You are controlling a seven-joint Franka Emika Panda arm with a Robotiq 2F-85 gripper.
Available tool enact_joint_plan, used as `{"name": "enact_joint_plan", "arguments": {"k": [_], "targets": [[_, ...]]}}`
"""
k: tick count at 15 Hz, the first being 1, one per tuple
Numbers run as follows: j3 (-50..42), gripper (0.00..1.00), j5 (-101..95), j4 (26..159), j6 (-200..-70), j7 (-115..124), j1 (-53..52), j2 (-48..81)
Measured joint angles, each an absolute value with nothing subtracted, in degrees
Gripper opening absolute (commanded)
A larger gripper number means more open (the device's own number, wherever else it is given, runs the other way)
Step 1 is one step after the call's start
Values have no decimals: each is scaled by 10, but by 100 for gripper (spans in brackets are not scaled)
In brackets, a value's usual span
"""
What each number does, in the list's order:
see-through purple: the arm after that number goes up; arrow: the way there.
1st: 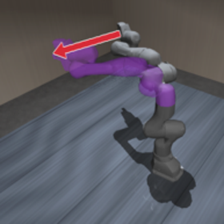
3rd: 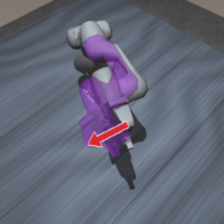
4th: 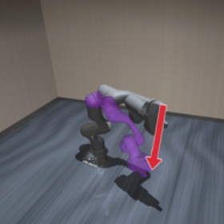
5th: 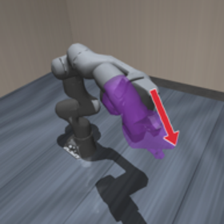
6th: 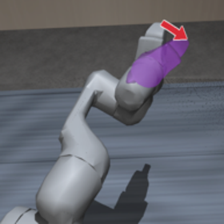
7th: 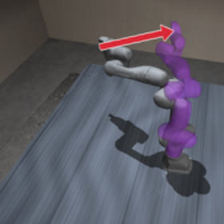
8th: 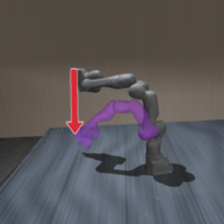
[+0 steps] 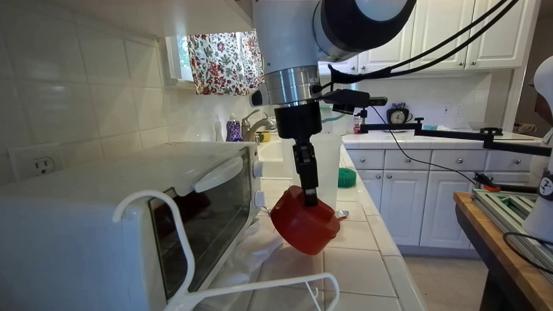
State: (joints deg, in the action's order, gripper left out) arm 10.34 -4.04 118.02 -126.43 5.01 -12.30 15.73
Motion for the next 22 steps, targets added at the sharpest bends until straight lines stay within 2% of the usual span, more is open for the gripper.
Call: {"name": "enact_joint_plan", "arguments": {"k": [11, 12, 13, 19, 22], "targets": [[99, 8, -62, 1180, -1276, 55, -125, 162], [99, 47, -63, 1180, -1277, 55, -125, 162], [98, 58, -63, 1180, -1277, 55, -125, 163], [94, 99, -65, 1180, -1277, 55, -125, 163], [94, 100, -70, 1180, -1279, 58, -125, 163]]}}
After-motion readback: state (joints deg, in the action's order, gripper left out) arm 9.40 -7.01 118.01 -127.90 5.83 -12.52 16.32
